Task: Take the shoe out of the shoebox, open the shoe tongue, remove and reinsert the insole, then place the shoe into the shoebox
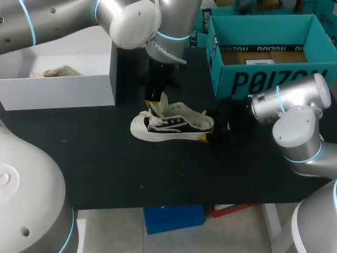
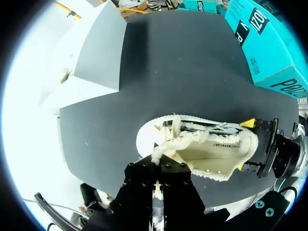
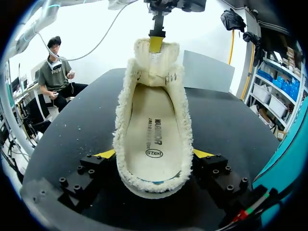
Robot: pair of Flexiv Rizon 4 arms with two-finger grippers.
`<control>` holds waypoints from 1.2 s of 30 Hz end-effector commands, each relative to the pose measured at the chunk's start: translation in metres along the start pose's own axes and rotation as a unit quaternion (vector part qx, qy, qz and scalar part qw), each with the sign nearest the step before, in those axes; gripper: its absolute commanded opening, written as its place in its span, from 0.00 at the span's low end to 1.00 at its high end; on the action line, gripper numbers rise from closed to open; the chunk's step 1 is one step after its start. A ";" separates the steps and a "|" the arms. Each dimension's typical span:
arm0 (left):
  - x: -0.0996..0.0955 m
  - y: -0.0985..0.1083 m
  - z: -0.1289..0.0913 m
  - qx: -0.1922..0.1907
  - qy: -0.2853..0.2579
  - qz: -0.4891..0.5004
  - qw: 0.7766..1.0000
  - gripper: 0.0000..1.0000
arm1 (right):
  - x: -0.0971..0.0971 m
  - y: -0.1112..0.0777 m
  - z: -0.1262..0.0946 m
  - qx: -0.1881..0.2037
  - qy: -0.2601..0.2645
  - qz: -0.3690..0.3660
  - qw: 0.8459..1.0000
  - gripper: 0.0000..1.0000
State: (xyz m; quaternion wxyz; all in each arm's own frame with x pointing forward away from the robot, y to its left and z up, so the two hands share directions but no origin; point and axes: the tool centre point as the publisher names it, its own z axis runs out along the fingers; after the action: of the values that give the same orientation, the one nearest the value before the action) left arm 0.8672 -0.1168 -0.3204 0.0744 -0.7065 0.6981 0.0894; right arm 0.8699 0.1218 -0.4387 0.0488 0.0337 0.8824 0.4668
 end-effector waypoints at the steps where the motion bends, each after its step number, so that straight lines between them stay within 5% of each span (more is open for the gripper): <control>1: -0.014 0.004 0.009 0.003 0.054 -0.007 0.999 0.00 | -0.001 -0.002 0.003 0.002 -0.001 0.001 1.000 0.00; 11: -0.013 0.001 0.031 -0.020 0.064 -0.003 0.998 0.00 | -0.001 -0.002 0.003 0.002 -0.001 0.001 1.000 0.00; 13: -0.013 0.000 0.032 -0.021 0.065 -0.002 0.998 0.12 | -0.001 -0.002 0.003 0.002 -0.001 0.001 1.000 0.00; 16: -0.014 -0.003 0.031 -0.021 0.065 -0.001 0.998 0.17 | -0.001 -0.002 0.003 0.002 -0.001 0.001 1.000 0.00; 17: -0.014 -0.003 0.031 -0.021 0.066 -0.001 0.998 0.29 | -0.001 -0.002 0.003 0.002 -0.001 0.001 1.000 0.00; 18: -0.015 -0.004 0.030 -0.022 0.068 0.000 0.997 1.00 | -0.001 -0.002 0.003 0.002 -0.001 0.001 1.000 0.00; 26: -0.020 -0.011 0.016 -0.024 0.090 0.017 0.996 1.00 | -0.001 -0.002 0.003 0.002 -0.001 0.001 1.000 0.00; 36: -0.020 -0.023 -0.021 -0.029 0.134 0.152 0.979 1.00 | -0.001 -0.002 0.003 0.002 -0.001 0.001 1.000 0.00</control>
State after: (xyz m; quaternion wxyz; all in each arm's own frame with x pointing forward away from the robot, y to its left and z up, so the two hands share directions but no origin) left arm 0.8835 -0.1068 -0.3031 -0.0470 -0.6169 0.7852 0.0258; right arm 0.8703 0.1218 -0.4392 0.0486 0.0342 0.8826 0.4663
